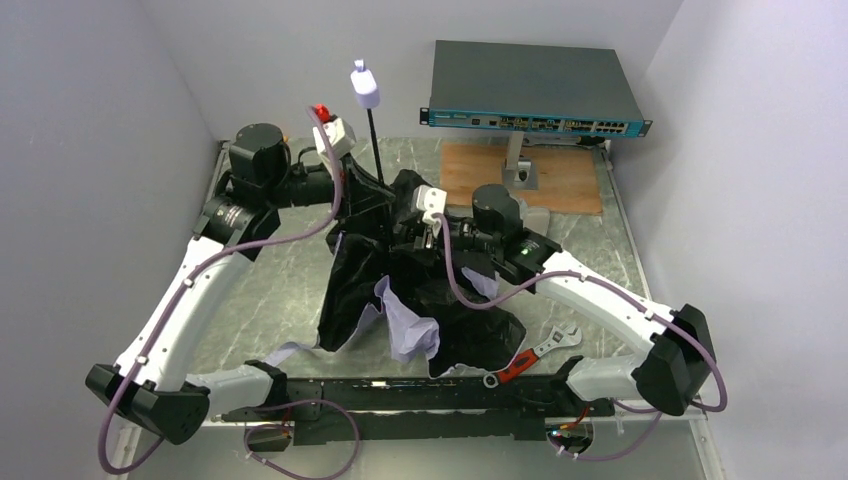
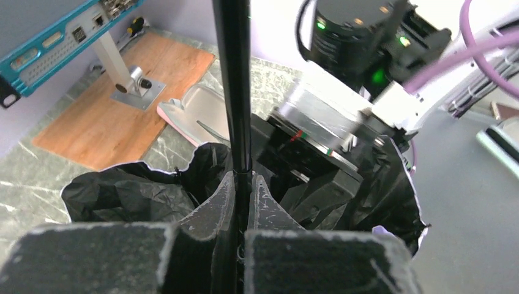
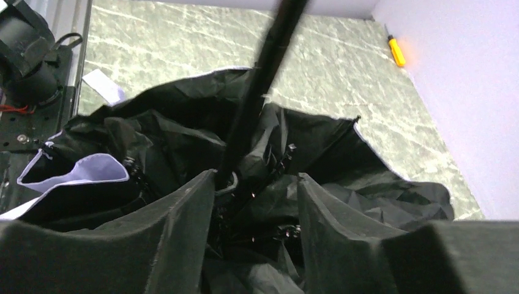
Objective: Open the umbrella
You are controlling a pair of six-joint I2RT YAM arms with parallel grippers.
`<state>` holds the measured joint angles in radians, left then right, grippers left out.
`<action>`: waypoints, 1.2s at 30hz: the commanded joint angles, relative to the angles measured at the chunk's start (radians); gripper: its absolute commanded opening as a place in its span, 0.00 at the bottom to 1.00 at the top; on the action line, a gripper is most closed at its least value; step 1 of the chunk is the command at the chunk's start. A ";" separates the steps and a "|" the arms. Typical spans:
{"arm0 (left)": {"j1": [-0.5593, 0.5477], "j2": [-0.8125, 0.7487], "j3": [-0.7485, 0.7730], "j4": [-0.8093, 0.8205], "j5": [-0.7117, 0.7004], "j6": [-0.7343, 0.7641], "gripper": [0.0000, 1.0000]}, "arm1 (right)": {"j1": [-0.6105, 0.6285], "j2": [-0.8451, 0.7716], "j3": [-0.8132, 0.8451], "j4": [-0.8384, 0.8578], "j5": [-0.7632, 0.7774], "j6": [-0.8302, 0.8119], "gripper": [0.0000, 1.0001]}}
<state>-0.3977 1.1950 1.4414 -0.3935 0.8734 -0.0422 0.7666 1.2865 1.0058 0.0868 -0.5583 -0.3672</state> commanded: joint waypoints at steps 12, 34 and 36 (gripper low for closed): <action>-0.061 -0.104 -0.063 0.153 0.049 0.119 0.00 | 0.034 -0.005 0.198 -0.012 -0.025 0.293 0.67; 0.306 -0.329 -0.450 0.142 -0.158 0.232 0.75 | 0.045 0.036 0.193 0.104 0.141 0.323 0.00; 0.252 -0.302 -0.449 0.155 -0.246 0.232 0.74 | 0.047 0.040 0.203 0.108 0.139 0.329 0.00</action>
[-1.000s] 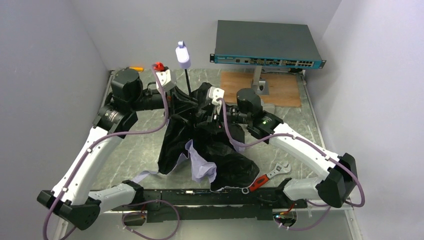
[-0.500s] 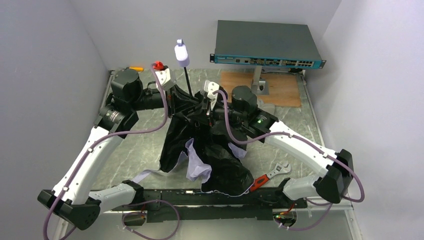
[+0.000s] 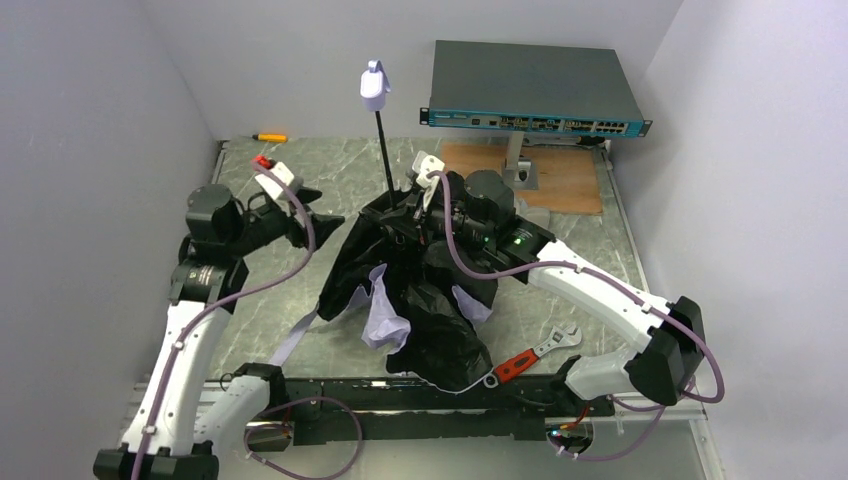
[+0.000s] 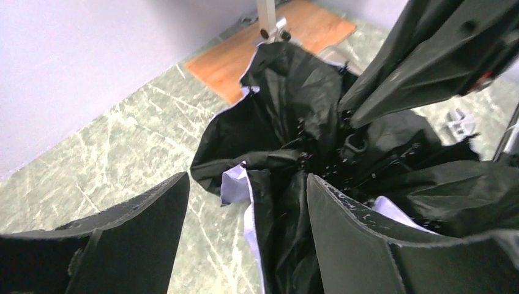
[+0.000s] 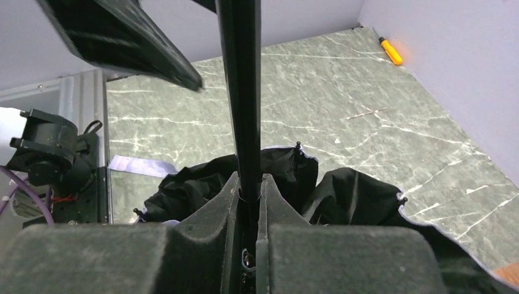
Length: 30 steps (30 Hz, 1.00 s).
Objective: Open the umbrella
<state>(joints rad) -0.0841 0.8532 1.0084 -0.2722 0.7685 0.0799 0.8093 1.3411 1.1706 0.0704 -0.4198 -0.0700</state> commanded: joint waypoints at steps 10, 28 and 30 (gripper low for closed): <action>-0.281 0.192 -0.004 0.057 -0.384 0.102 0.88 | 0.012 0.016 0.108 0.145 -0.041 0.054 0.00; 0.076 0.475 -0.042 0.085 -0.472 0.103 0.78 | -0.008 -0.094 0.070 0.076 0.023 -0.009 0.00; 0.116 0.497 -0.027 0.084 -0.386 0.103 0.81 | -0.010 -0.091 0.048 0.083 0.035 -0.020 0.00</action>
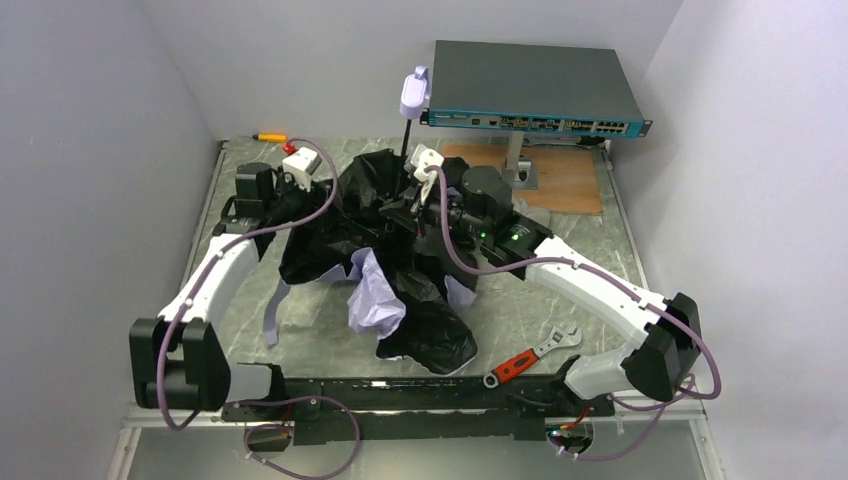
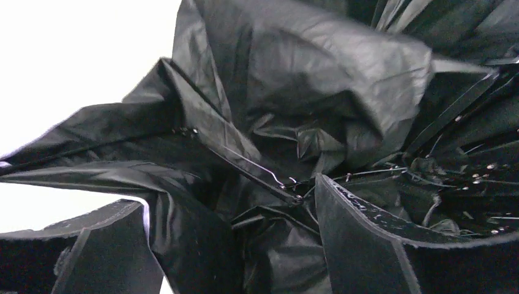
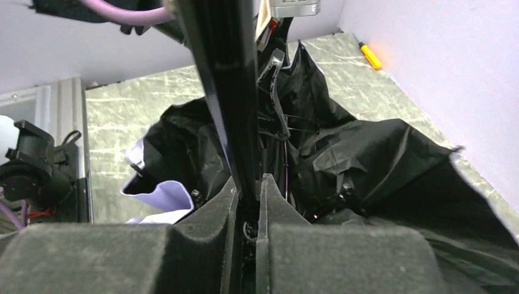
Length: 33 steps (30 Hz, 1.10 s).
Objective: Open the umbrella
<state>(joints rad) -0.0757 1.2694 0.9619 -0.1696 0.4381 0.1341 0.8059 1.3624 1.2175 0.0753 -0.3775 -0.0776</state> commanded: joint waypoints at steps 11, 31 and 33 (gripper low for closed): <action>0.194 -0.131 -0.075 0.230 0.311 0.035 1.00 | -0.004 0.117 -0.115 0.383 0.066 0.040 0.00; -0.076 -0.133 -0.143 0.073 0.488 0.304 0.60 | 0.000 0.216 -0.071 0.412 0.068 0.068 0.00; -0.121 -0.093 -0.131 0.033 0.438 0.329 0.59 | 0.000 0.214 -0.058 0.407 0.081 0.068 0.00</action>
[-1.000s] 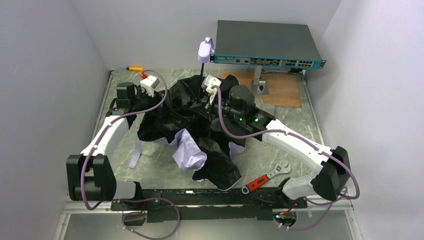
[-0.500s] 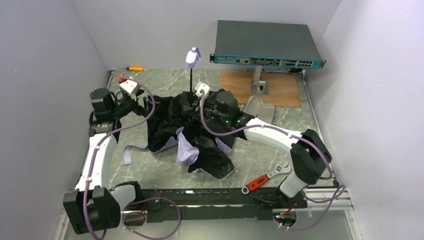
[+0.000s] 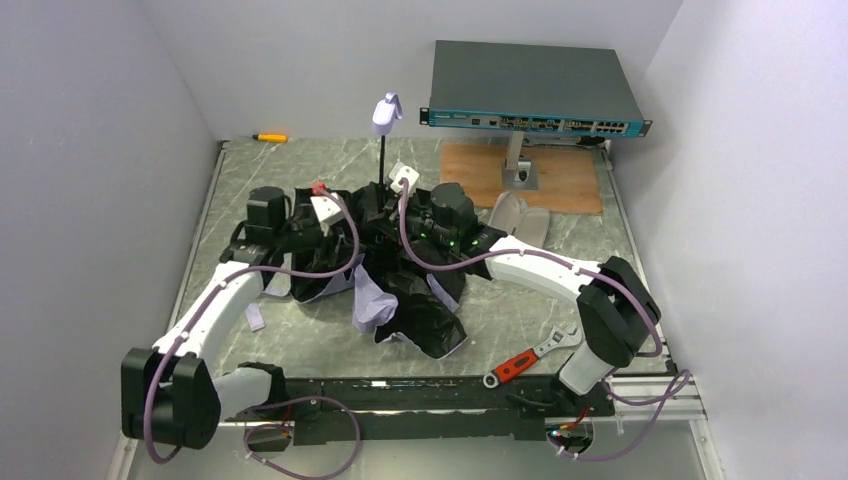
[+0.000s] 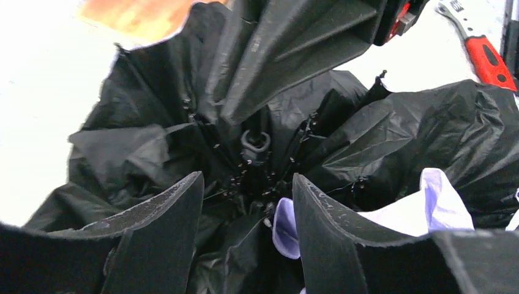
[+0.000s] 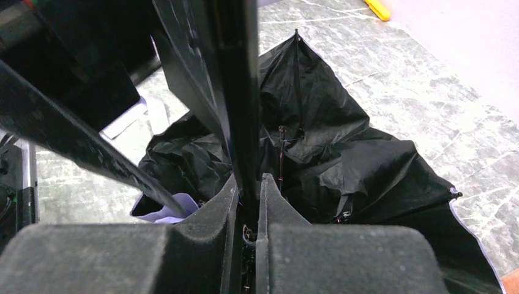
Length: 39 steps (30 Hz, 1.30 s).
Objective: Open the umbrella
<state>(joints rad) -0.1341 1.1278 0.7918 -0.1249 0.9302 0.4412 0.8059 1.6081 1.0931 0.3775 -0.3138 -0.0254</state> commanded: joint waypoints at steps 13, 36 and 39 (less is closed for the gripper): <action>0.103 0.010 -0.048 -0.556 -0.128 0.655 0.08 | -0.053 -0.098 0.228 -0.037 0.035 0.063 0.00; 0.175 -0.270 0.132 -0.190 0.153 0.135 0.57 | -0.026 -0.028 0.289 -0.057 0.043 0.106 0.00; 0.050 -0.273 0.142 -0.161 0.065 0.200 0.47 | -0.005 -0.024 0.300 -0.069 0.064 0.103 0.00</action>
<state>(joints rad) 0.0345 0.8661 0.9020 -0.4267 0.9993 0.7319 0.7788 1.6016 1.3155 0.2035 -0.2852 0.0654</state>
